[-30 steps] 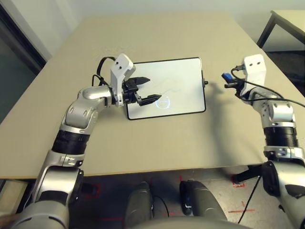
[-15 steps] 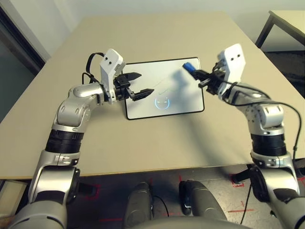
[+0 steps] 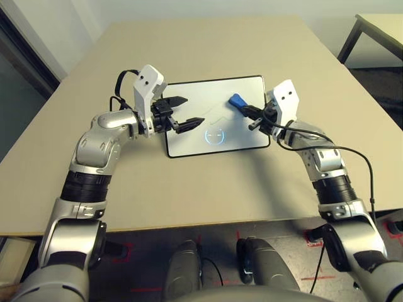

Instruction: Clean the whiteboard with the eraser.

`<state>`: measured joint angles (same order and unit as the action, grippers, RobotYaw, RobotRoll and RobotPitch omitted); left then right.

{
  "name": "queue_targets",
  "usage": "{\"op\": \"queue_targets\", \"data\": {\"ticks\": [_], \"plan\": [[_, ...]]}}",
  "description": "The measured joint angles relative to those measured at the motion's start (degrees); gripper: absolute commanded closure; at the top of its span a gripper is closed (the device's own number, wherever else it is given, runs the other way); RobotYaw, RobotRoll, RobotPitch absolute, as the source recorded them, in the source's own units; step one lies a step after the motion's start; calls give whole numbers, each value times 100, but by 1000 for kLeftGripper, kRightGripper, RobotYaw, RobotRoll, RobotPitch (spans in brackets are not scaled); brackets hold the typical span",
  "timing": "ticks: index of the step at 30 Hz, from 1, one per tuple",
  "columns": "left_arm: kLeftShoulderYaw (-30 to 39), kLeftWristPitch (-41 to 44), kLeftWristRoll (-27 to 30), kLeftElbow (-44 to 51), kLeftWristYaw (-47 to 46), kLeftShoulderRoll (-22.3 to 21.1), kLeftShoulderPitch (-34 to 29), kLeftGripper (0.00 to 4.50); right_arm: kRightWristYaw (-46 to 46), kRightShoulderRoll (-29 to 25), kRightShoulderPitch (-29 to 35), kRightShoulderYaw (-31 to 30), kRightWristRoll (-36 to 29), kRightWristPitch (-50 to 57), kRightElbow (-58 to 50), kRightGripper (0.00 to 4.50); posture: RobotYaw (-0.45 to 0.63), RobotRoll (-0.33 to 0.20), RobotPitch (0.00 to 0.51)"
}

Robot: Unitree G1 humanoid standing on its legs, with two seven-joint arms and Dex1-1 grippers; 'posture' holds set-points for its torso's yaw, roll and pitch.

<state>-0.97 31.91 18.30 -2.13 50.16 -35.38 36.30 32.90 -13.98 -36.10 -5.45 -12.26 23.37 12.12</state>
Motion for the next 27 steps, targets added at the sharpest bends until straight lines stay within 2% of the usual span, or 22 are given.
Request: {"op": "queue_targets", "data": {"ticks": [5,10,14,20,24,27], "plan": [[-2,26,-1,-3,2,5,2,0,51,141,370,-213,-2,226,-309,4487,-34,0,101],[-7,26,-1,-9,10,23,51,0,10,197,444,-258,21,281,-381,4487,-38,0,104],[-10,26,-3,-13,22,28,69,0,-120,226,241,-193,86,140,-203,4487,-41,0,106],[-22,26,-3,-15,27,78,77,0,-457,180,-438,287,117,-359,231,4487,-38,0,107],[-23,28,-3,-14,29,87,77,0,-485,197,-437,339,120,-444,387,4487,-35,0,109],[-25,31,-3,-11,34,87,77,0,-362,254,-200,244,116,-360,279,4487,-33,0,111]]}}
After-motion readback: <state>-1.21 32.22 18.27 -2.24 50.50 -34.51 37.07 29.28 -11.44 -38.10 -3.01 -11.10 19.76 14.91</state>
